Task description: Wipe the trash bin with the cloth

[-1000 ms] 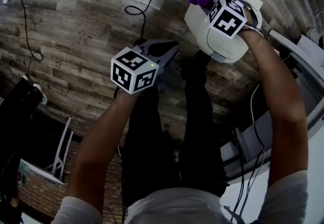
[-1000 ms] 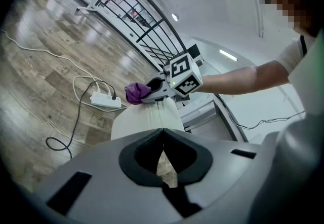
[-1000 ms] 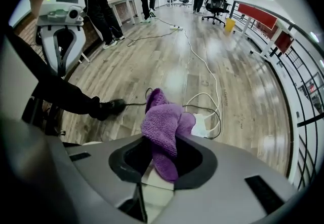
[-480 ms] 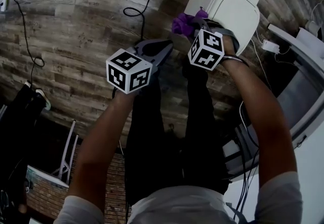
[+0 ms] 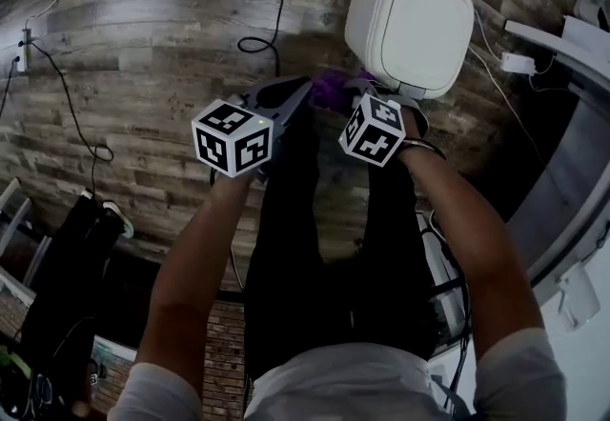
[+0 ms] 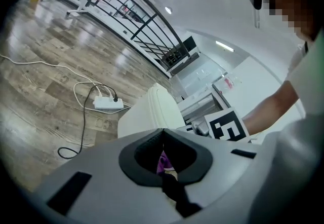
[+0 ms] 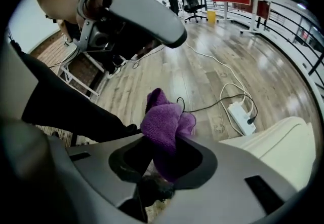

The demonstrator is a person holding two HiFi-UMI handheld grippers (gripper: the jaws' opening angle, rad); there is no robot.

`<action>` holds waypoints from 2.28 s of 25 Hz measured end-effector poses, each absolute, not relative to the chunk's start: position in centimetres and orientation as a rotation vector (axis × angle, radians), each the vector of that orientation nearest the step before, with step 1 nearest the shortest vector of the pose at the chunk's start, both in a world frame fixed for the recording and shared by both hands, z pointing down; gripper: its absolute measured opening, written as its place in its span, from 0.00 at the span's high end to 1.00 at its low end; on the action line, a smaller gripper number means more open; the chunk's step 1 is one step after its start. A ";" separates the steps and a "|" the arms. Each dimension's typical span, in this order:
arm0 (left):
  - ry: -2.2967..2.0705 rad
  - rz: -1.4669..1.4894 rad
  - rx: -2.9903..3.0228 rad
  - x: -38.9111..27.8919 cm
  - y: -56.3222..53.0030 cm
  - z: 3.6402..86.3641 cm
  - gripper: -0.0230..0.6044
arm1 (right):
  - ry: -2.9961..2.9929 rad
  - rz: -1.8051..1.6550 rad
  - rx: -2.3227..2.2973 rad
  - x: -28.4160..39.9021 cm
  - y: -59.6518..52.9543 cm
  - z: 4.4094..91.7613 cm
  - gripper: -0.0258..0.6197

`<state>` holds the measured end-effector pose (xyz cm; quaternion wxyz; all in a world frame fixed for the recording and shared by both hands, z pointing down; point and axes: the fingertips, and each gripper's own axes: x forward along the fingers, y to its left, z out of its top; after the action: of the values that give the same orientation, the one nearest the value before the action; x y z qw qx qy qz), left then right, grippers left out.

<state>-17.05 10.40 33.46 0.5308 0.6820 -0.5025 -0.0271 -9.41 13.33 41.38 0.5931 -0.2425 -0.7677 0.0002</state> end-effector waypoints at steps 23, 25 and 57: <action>-0.995 0.029 1.837 -11.2 8.0 26.5 0.96 | -2.069 0.371 -0.170 -7.1 8.7 33.6 0.79; -0.978 0.052 1.868 -9.5 7.2 25.9 0.96 | -2.105 0.421 -0.105 -5.7 6.7 32.6 0.79; -1.148 0.437 1.898 4.2 -7.0 28.0 0.96 | -2.234 0.461 0.229 16.1 -20.6 37.0 0.79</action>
<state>4.18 -6.97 27.97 0.4262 0.7596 -0.4592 0.1748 16.06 -20.56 37.03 0.4119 0.0910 -0.8880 0.1832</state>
